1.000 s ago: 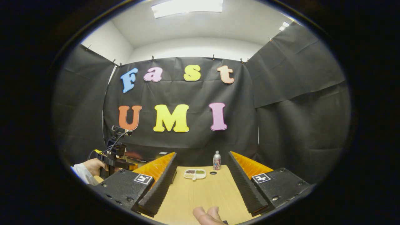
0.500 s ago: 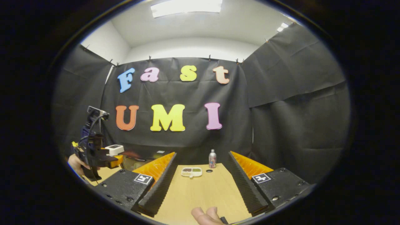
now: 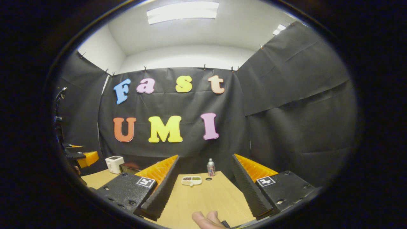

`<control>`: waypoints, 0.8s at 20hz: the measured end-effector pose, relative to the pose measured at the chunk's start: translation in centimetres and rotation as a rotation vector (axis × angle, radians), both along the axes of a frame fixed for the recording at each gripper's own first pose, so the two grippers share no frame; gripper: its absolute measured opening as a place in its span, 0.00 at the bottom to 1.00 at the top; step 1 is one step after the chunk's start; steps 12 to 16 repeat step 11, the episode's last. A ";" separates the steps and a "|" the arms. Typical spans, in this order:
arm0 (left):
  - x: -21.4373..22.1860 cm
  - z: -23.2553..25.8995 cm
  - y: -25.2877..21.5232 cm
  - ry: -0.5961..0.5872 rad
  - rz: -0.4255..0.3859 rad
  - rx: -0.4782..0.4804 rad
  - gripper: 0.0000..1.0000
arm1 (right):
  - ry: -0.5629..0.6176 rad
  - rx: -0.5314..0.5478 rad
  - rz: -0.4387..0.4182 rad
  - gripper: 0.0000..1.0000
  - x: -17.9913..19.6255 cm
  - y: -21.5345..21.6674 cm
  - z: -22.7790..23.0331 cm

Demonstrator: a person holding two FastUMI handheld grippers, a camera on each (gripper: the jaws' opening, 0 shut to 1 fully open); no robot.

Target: Open the electric oven with the left hand, put the food in, and close the electric oven.

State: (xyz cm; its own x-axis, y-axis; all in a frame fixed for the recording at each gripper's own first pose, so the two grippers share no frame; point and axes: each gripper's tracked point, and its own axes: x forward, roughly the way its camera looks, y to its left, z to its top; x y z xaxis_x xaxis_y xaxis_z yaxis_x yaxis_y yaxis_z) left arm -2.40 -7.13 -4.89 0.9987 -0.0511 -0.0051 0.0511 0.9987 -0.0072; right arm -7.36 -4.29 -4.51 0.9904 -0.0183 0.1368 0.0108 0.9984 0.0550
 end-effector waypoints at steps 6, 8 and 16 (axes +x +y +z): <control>-2.3 2.2 0.5 -0.064 0.014 0.000 0.96 | -0.010 0.001 -0.005 0.96 -0.4 -0.7 -0.2; -2.7 2.2 0.4 -0.066 0.002 0.006 0.96 | 0.003 0.003 0.008 1.00 -0.2 -0.5 -0.6; -3.3 2.1 0.6 -0.074 0.001 0.018 0.96 | 0.033 0.009 0.021 0.96 0.3 -0.5 -1.3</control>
